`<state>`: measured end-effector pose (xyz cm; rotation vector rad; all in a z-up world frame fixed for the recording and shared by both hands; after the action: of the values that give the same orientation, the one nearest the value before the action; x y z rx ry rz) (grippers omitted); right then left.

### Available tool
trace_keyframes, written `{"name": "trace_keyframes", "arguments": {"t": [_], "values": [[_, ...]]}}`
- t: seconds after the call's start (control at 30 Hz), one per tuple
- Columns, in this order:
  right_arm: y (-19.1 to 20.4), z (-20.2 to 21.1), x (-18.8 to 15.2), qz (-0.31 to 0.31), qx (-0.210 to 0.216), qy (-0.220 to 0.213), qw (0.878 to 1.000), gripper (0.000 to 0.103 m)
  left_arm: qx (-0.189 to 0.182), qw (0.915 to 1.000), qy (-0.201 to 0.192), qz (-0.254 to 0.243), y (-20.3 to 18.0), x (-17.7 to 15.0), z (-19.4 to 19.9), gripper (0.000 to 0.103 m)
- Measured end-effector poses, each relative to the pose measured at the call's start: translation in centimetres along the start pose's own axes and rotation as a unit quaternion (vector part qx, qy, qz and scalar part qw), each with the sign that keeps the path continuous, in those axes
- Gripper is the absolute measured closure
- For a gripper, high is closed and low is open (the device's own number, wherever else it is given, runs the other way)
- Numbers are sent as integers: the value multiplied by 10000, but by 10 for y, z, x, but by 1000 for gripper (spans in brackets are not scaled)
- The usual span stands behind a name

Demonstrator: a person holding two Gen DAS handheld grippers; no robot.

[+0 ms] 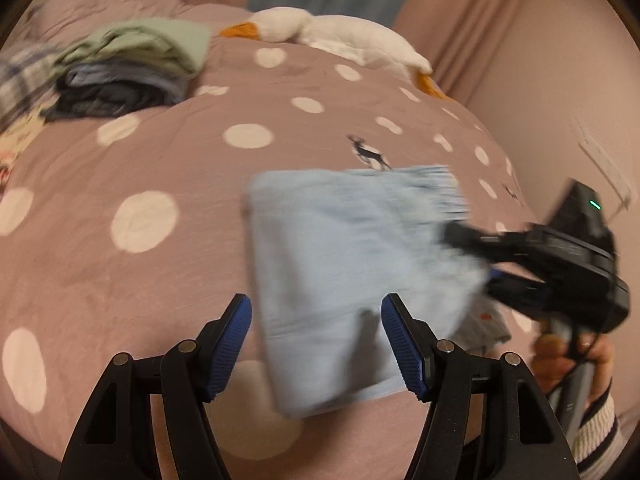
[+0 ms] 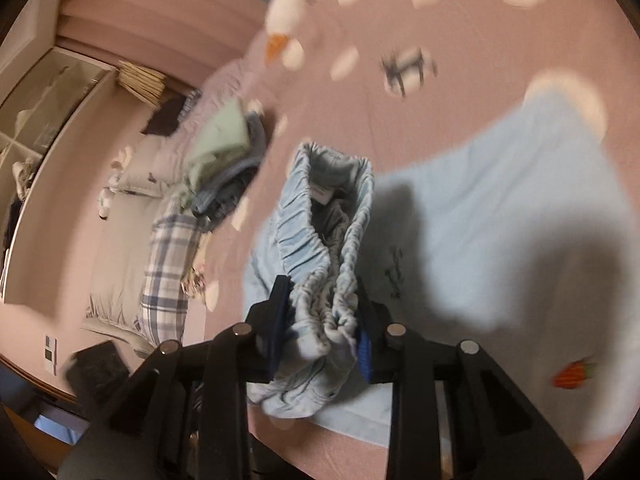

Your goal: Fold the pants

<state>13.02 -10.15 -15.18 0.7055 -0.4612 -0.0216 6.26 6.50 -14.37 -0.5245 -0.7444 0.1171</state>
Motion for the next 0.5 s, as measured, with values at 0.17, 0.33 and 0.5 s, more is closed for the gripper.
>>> {"name": "trace_keyframes", "arguments": {"t": [0.17, 0.33, 0.5], "values": [[-33, 38, 20, -118, -251, -399, 9988, 74, 79, 9990, -19, 438, 23, -1, 0, 36], [-74, 52, 21, -528, -430, -472, 9966, 74, 91, 9990, 132, 427, 21, -6, -8, 36], [-104, 41, 14, -582, -884, -227, 9941, 72, 100, 9993, 264, 253, 11, -5, -20, 36]]}}
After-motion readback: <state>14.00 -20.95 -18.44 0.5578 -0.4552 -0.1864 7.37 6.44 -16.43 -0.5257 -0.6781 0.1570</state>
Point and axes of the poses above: each gripper's, at about its wrist camera, not at the fingertips, and z roughly against the way its jaws point, y to its left, x to its top, the point moved 7 cm from there along -z, roughly the way its jaws point, and after that the axes turned 11 degrees about -x, right-handed, at the moved point
